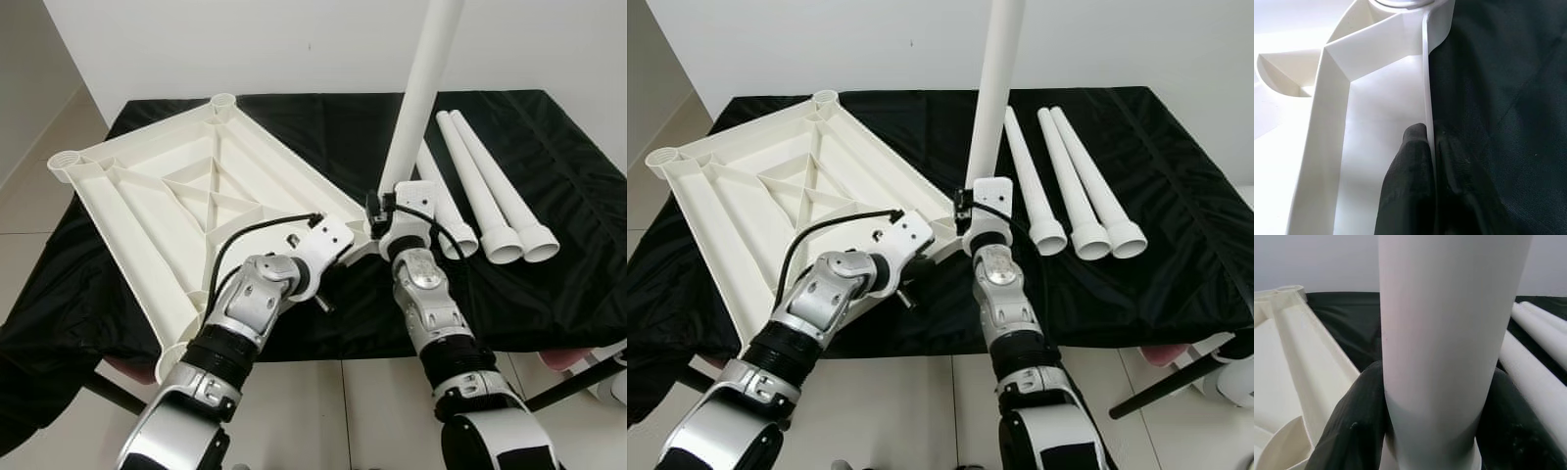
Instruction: Building children table
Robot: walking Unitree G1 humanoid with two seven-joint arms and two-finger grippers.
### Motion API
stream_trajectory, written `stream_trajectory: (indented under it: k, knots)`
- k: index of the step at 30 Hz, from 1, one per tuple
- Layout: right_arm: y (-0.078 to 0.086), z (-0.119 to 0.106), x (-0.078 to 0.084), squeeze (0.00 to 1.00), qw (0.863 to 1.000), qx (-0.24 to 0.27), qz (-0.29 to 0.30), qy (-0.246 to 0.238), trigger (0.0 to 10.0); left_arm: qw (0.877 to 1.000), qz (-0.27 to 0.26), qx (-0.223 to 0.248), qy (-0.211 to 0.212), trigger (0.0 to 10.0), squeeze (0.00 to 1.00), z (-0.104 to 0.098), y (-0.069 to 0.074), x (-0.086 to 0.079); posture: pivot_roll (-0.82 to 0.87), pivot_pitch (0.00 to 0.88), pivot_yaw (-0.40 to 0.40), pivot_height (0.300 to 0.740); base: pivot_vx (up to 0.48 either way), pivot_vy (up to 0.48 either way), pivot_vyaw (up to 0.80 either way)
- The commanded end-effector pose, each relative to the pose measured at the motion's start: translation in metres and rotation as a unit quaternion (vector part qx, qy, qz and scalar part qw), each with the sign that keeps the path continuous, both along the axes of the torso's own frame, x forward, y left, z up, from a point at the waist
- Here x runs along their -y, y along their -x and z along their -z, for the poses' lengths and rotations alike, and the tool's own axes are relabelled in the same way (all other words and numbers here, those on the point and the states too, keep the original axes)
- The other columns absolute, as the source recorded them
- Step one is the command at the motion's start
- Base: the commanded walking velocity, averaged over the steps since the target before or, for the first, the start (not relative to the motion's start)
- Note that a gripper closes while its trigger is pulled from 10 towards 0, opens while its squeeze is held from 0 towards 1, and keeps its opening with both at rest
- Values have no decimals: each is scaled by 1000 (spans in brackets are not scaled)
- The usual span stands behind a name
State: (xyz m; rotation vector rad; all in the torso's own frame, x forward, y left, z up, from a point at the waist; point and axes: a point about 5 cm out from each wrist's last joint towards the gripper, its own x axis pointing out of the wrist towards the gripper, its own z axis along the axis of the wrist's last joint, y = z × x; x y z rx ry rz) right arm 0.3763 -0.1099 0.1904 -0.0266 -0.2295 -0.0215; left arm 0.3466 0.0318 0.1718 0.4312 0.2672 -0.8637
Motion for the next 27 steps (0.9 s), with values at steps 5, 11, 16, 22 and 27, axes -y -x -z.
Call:
stream_trajectory:
  k: [5, 11, 16, 22, 27]
  knots:
    - [-1, 14, -3, 0, 997, -42, 66, -5, 10000, 999, -37, 17, -6, 10000, 0, 2, -2, -4, -104, 124, 64, 740, 0, 0, 0]
    - [-1, 15, -8, 0, 994, -43, 100, -19, 10000, 999, -36, 17, -7, 10000, 0, 2, -2, -4, -101, 125, 66, 740, 0, 0, 0]
    - [0, 18, -11, 0, 992, -48, 113, -28, 10000, 999, -37, 18, -8, 10000, 0, 1, -2, -4, -101, 125, 66, 740, 0, 0, 0]
    - [0, 17, -12, 1000, 993, -41, 101, -38, 10000, 999, -36, 18, -8, 10000, 0, 2, -1, -4, -101, 122, 62, 740, 0, 0, 0]
    - [0, 14, -10, 1000, 995, -28, 93, -37, 10000, 999, -36, 19, -8, 10000, 0, 2, -1, -4, -103, 117, 61, 740, 0, 0, 0]
